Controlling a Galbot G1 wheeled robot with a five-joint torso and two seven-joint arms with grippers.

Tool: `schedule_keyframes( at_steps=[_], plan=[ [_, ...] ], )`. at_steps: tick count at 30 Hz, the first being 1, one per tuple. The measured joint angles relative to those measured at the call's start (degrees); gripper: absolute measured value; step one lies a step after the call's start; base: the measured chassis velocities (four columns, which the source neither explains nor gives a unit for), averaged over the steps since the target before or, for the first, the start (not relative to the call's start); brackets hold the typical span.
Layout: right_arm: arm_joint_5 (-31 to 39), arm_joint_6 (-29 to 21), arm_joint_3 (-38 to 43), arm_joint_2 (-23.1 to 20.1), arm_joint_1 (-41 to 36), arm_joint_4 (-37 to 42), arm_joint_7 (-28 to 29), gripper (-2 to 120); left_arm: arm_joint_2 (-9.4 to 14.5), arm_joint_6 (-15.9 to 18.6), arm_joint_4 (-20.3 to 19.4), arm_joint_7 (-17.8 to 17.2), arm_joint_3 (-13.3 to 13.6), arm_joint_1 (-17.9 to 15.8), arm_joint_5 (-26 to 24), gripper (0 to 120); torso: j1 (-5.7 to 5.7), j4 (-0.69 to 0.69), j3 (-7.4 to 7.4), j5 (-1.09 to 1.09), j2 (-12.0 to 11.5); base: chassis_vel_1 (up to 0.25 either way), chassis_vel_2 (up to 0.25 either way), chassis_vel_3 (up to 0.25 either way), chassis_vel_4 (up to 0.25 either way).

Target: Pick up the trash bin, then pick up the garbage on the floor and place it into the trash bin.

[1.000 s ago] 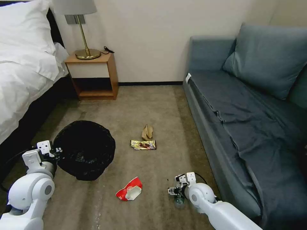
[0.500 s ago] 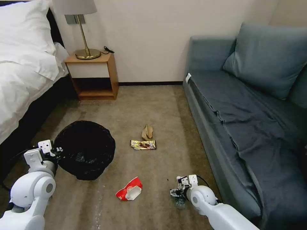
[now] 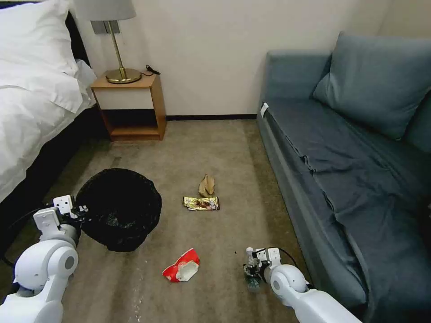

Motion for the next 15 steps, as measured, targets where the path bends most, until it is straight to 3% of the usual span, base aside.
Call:
schedule_keyframes(
  at_steps=[4,10,15],
  plan=[
    [-0.93,0.35,0.58,0.04,-0.6,0.23,-0.42,32,0.07,-0.25,0.44,0.28,0.0,0.14,0.0,1,0.0,0.0,0.0,0.0,0.0,0.0,0.0,0.0,0.0],
    [-1.96,0.82,1.16,0.32,-1.03,0.36,-0.73,20,0.39,-0.55,0.99,0.52,0.04,-0.02,0.0,1,0.0,0.0,0.0,0.0,0.0,0.0,0.0,0.0,0.0],
    [-2.9,1.65,1.29,0.06,-1.23,1.23,-0.71,19,0.27,-0.83,1.83,0.85,0.3,-0.26,0.18,1,0.0,0.0,0.0,0.0,0.0,0.0,0.0,0.0,0.0]
  ],
)
